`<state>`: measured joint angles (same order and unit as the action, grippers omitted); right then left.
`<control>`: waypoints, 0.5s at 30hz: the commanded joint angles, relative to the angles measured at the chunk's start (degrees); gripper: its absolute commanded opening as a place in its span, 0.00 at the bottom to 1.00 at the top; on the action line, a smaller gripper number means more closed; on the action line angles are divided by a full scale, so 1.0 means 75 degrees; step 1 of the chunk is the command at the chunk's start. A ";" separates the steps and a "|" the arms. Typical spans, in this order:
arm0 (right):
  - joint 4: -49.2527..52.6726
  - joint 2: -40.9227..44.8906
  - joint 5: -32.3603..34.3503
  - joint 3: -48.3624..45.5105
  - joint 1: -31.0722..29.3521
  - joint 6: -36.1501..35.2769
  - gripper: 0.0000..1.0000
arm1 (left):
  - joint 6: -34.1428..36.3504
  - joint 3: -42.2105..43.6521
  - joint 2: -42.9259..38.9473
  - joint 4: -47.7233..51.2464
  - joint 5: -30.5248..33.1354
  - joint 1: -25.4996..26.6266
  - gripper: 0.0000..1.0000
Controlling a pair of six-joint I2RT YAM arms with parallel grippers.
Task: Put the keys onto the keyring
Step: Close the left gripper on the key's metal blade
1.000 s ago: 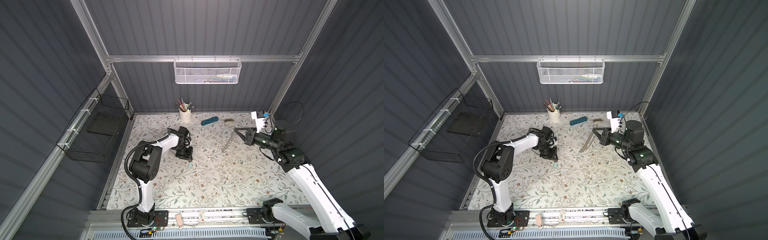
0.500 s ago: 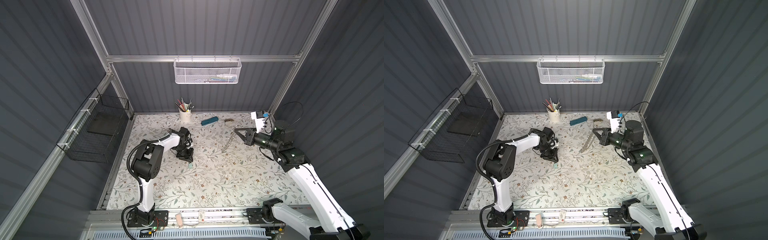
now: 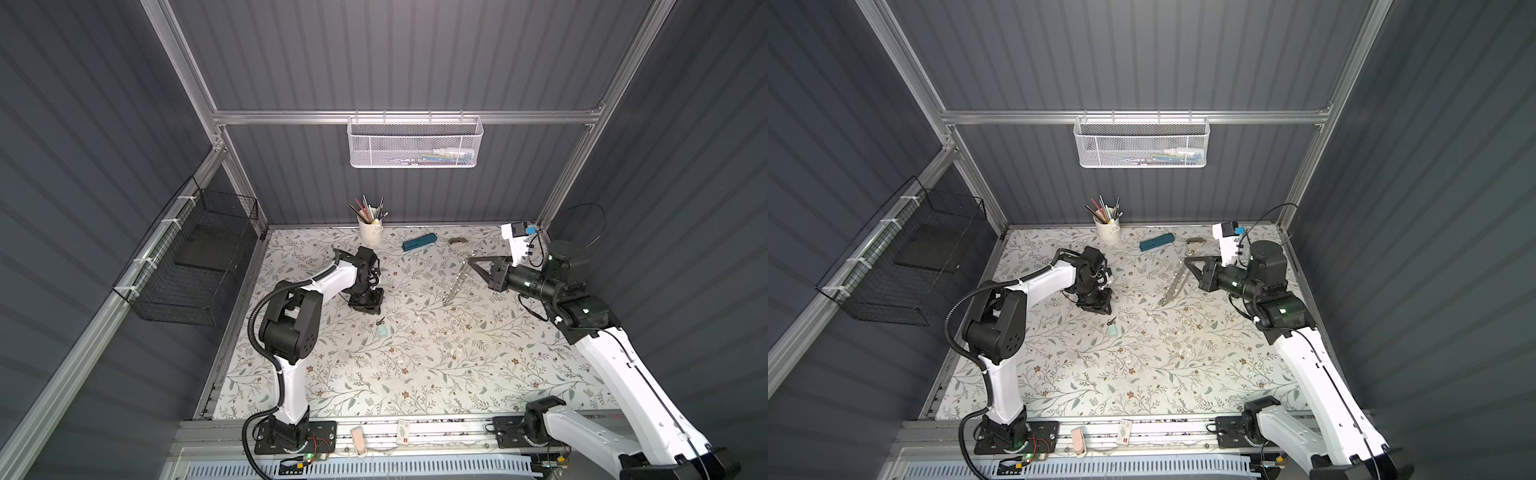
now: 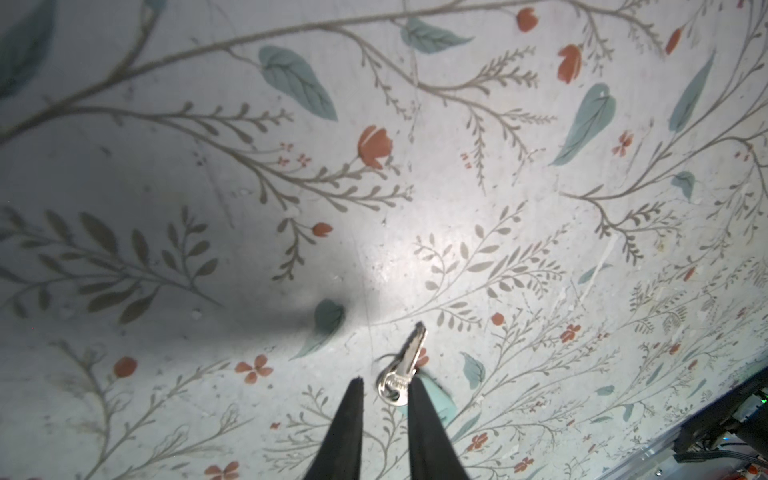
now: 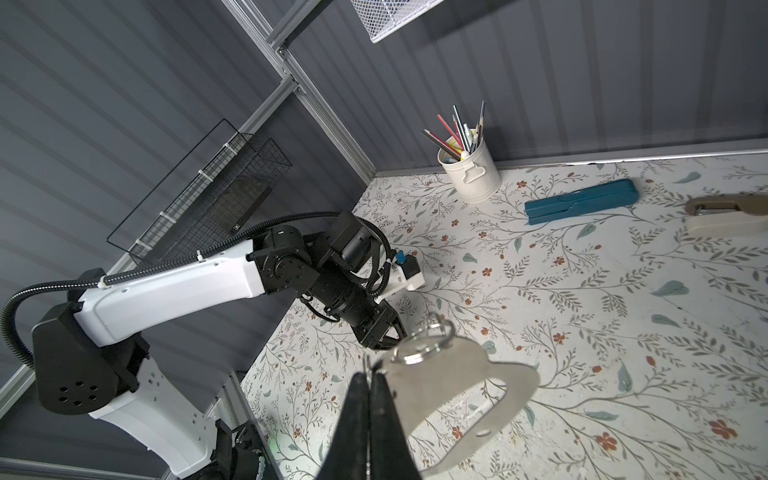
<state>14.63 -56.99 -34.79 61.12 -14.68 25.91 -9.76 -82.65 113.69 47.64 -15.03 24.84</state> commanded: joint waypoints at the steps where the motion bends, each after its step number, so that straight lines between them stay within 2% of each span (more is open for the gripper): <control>1: -0.0159 0.0070 -0.0096 -0.0053 -0.0024 0.0002 0.04 | 0.0175 -0.0118 0.0190 0.0305 -0.0313 -0.0056 0.21; 8: -0.0194 0.0017 -0.0087 -0.0028 -0.0023 0.0014 0.04 | 0.0258 -0.0079 0.0424 0.0316 -0.0974 -0.0057 0.17; 15: -0.0171 0.0034 -0.0063 -0.0040 -0.0023 0.0002 0.04 | 0.0282 -0.0014 0.0577 0.0350 -0.1116 -0.0055 0.14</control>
<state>14.63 -57.01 -34.76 61.10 -14.68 25.91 -8.95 -82.65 117.14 48.45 -21.39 24.64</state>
